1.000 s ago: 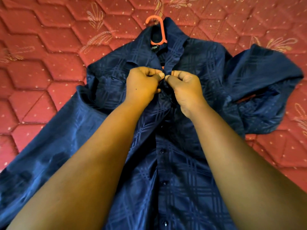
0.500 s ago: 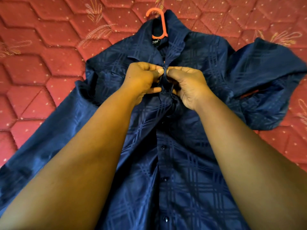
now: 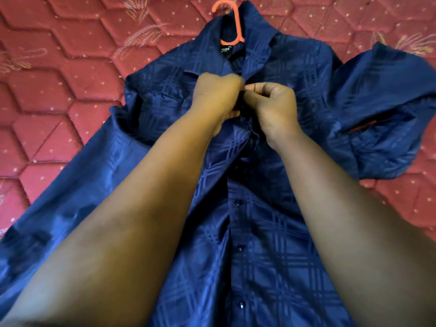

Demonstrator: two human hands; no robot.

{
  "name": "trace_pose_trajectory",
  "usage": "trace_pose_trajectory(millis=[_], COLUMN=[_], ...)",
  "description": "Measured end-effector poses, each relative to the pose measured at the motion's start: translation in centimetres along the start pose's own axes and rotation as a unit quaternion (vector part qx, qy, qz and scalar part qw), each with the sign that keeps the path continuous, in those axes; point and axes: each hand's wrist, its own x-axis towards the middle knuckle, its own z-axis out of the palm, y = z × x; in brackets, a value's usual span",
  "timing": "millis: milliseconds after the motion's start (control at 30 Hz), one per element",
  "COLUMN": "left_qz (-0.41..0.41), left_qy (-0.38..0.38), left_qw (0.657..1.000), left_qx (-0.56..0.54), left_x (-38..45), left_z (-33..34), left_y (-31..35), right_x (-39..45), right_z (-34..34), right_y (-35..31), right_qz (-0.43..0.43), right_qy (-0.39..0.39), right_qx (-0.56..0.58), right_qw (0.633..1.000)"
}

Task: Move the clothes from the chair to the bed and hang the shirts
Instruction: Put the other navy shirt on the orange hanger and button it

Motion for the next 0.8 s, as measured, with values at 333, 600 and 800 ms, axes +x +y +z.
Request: trace_pose_trajectory(millis=[333,600,800], left_qz=[-0.020,0.005,0.115], left_qy=[0.132,0.137,0.041], left_qw=[0.991,0.987,0.978], left_qx=[0.002,0.080,0.168], left_x=[0.6,1.5,1.5], left_z=[1.5,1.4,0.0], left_y=[-0.5,-1.5,-2.5], right_x=[-0.6,-0.1,0.3], right_z=[1.4,1.2,0.9], right_y=[-0.4,-1.0,-1.9], right_qz=[-0.079,-0.029,0.031], right_qy=[0.058,0.044,0.031], right_qx=[-0.136,-0.178,-0.117], right_qw=[0.986,0.983,0.992])
